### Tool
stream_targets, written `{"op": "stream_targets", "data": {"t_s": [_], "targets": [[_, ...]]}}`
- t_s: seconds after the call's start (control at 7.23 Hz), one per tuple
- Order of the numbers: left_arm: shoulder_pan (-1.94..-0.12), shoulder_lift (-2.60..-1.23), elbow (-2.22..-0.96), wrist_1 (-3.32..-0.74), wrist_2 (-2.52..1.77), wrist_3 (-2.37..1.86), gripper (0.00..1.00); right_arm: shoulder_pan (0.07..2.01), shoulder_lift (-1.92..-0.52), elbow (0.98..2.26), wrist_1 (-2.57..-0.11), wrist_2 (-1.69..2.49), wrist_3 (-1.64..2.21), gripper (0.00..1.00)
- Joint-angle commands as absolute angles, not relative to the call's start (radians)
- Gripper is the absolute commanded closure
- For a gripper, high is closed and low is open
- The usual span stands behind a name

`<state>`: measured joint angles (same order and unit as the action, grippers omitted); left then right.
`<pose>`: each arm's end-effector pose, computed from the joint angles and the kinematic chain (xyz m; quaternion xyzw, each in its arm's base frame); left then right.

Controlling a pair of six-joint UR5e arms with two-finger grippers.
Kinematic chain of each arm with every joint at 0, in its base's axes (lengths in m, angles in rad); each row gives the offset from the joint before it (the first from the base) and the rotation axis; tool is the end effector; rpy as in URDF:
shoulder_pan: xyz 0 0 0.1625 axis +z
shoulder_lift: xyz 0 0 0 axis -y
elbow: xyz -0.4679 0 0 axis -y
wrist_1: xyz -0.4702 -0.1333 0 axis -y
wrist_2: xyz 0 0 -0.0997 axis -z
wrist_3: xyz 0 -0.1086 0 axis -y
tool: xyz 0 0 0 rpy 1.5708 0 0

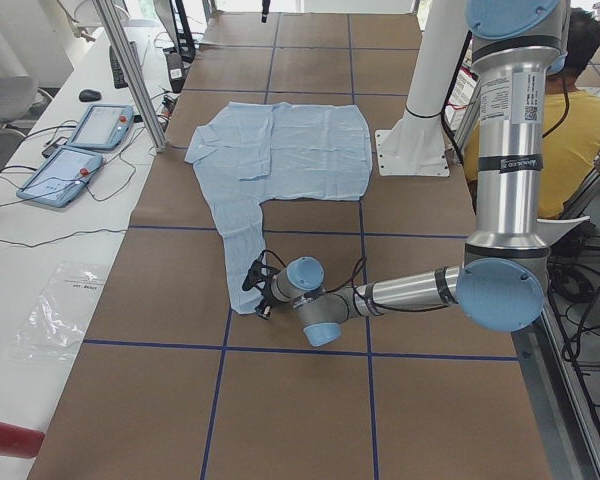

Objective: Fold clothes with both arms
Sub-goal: 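Lower the left gripper onto the sleeve cuff nearest it and grasp it, then lift the cuff with the left gripper and lay the sleeve across the shirt front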

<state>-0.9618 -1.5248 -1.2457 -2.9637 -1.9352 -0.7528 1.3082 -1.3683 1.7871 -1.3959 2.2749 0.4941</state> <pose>0.2400 -0.5096 0.7683 0.2741 0.4255 0.0267 0.8620 -0.1086 -0.6466 0.4425 0.1333 -0.4078 0.0035 0.9033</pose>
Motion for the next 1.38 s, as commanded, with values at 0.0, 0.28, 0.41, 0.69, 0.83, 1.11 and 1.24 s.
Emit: {"op": "stream_targets", "data": {"t_s": [0.0,0.28,0.41,0.69,0.83,1.11,1.24], "targets": [[-0.962,-1.525,-1.246,-2.964,-1.936,-0.752,0.98,1.307,-1.368,1.787,-1.396,2.275,0.495,0.0],[-0.962,-1.523,-1.252,-2.967,-1.939,-0.746,1.0,1.307,-1.368,1.787,-1.396,2.275,0.497,0.0],[-0.963,-1.52,-1.285,-2.962,-1.985,-0.746,1.0,1.307,-1.368,1.789,-1.396,2.275,0.497,0.0],[-1.039,-1.541,-1.377,-2.959,-2.104,-0.739,1.0,1.308,-1.368,1.79,-1.396,2.275,0.5,0.0],[-1.075,-1.581,-1.45,-2.951,-2.114,-0.752,1.0,1.307,-1.368,1.79,-1.396,2.275,0.5,0.0],[-1.074,-1.777,-1.54,-2.737,-2.138,-0.907,1.0,1.307,-1.367,1.79,-1.396,2.275,0.5,0.0],[-1.066,-1.899,-1.567,-2.597,-2.143,-0.993,1.0,1.307,-1.367,1.79,-1.396,2.275,0.5,0.0]]}}
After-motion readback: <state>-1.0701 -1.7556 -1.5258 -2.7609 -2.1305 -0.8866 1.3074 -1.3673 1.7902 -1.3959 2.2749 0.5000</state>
